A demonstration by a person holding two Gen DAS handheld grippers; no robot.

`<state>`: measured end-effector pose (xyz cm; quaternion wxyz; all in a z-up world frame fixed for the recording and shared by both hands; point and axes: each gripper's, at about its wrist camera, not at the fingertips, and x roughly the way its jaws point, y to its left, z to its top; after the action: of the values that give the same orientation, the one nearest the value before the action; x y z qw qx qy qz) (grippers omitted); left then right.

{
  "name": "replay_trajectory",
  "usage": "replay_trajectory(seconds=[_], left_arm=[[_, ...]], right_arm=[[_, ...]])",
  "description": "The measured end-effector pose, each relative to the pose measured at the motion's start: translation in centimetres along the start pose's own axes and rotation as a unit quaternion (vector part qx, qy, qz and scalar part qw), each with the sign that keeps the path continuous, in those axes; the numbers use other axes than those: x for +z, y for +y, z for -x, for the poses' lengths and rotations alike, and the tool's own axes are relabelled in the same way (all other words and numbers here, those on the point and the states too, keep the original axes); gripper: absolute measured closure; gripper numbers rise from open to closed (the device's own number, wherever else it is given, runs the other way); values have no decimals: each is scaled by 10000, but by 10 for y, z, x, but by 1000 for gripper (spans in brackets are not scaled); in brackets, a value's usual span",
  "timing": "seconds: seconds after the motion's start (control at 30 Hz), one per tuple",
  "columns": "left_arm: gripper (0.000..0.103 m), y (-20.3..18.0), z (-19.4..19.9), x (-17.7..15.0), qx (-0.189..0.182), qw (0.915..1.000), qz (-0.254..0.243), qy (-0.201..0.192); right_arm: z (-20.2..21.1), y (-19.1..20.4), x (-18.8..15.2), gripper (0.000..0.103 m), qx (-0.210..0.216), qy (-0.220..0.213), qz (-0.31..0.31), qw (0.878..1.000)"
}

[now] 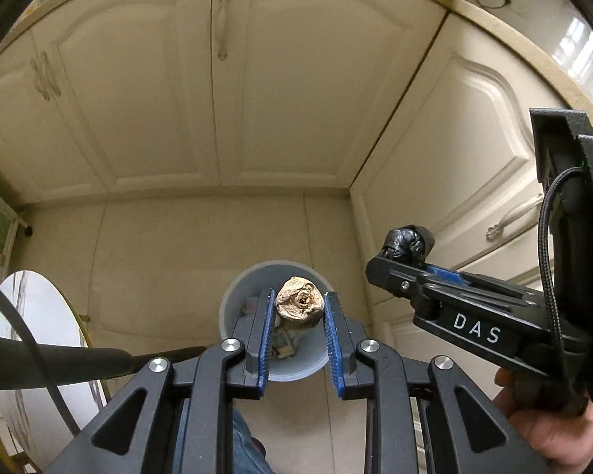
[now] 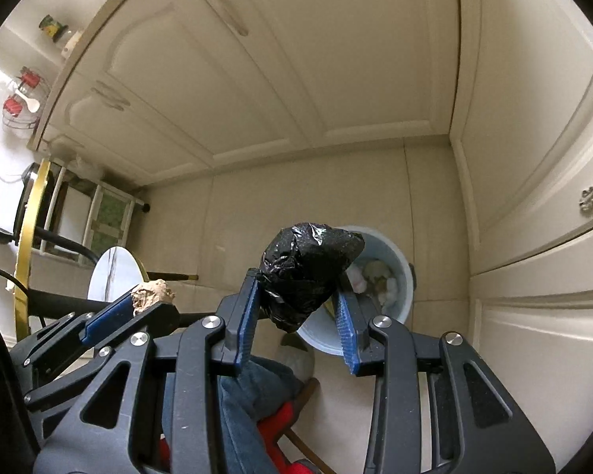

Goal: Collect trash
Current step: 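Open both grippers to drop the bag and ginger into the bin, then return both grippers to the table toward the white carton and ginger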

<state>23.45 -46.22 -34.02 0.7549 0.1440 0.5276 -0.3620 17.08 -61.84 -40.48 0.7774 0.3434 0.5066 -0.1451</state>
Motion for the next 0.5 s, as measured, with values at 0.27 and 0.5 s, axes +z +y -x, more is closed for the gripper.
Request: replay_trajectory(seconds=[0.27,0.5], left_arm=[[68,-4,-8,17,61,9997,97,205],[45,-4,-1,19,150,9995,248,147]], right_arm=[[-13,-10,-1,50,-49,149,-109,9998],[-8,-22,-3,16,-80,66,-344,9994]])
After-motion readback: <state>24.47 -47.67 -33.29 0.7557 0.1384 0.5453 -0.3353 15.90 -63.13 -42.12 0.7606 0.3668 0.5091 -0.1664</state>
